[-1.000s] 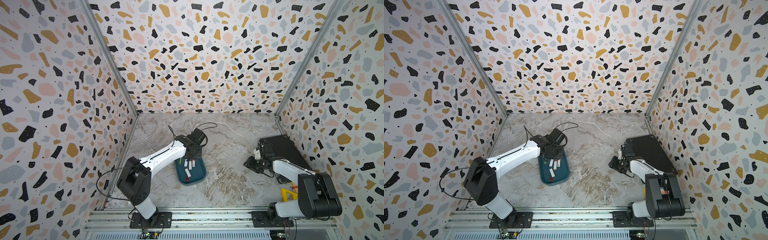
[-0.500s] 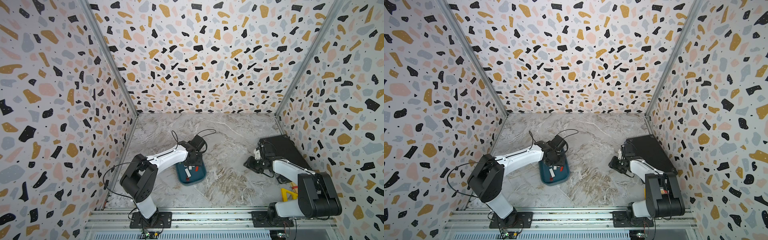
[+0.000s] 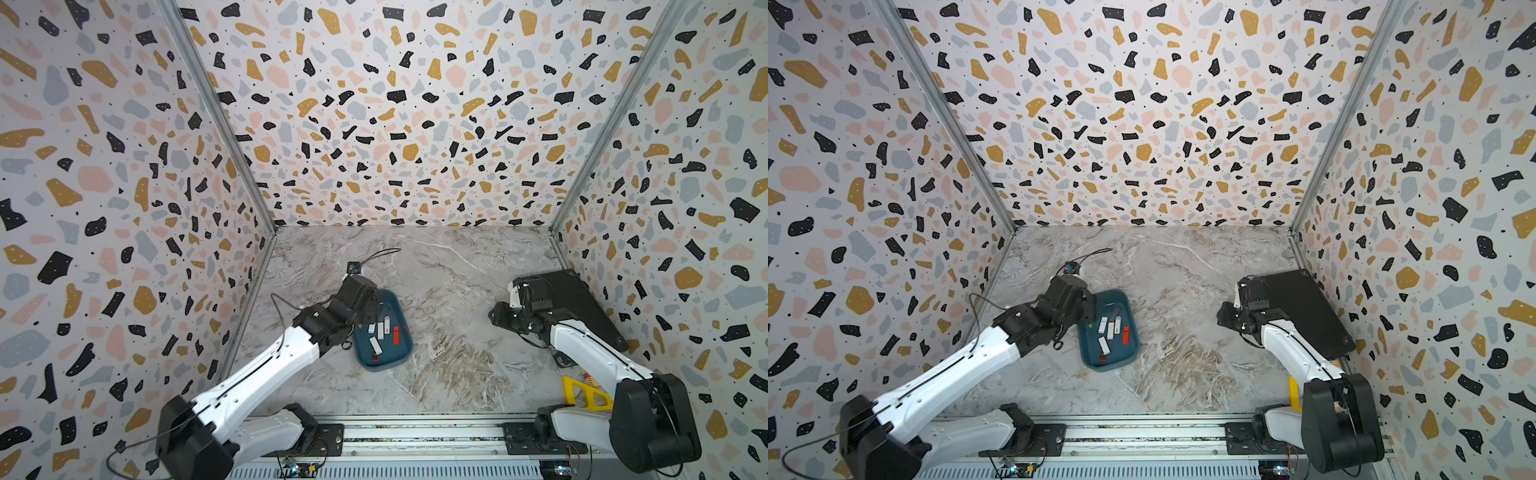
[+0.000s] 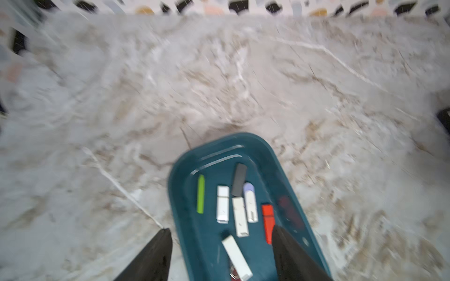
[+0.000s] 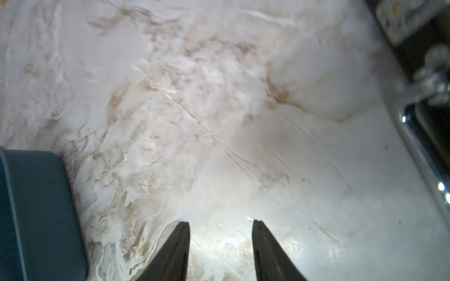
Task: Put the usb flash drive into the storage box
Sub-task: Place the USB flash in the storage box, then reset both arms
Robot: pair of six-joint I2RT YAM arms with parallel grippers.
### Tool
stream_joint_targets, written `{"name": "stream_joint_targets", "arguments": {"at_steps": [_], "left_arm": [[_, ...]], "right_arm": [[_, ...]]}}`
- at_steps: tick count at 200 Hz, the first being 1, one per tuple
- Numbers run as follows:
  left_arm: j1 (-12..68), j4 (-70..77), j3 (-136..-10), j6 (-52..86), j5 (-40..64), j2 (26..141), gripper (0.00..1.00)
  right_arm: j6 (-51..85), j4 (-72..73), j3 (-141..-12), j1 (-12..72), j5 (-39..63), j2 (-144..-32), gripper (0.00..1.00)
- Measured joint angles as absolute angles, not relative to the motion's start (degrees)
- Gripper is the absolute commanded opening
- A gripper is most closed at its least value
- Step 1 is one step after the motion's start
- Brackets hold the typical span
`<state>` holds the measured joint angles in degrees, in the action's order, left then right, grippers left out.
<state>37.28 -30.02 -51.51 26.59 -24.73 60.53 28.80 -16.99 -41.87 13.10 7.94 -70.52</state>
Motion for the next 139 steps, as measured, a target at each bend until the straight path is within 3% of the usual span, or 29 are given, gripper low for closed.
{"name": "stream_joint_targets", "arguments": {"at_steps": [15, 59, 74, 94, 139], "left_arm": [[37.2, -25.1, -44.2, 22.7, -32.9, 52.0, 0.77], [35.9, -2.9, -20.5, 9.7, -46.2, 34.5, 0.82], [35.5, 2.6, -15.8, 6.5, -48.5, 36.3, 0.83], [33.5, 10.2, -12.2, 3.6, -49.8, 42.4, 0.84], [20.6, 27.2, -9.8, 0.8, -42.5, 57.5, 0.81]], "right_arm": [[25.8, -15.6, -44.0, 15.8, 3.3, -69.1, 0.51], [15.0, -2.2, -37.7, 16.4, -12.3, -64.4, 0.57], [11.2, 4.8, -31.9, 16.4, -16.6, -64.2, 0.62], [6.9, 9.3, -27.6, 16.0, -21.4, -66.8, 0.61], [2.2, 28.8, -22.8, 9.5, -24.3, -78.2, 0.61]]}}
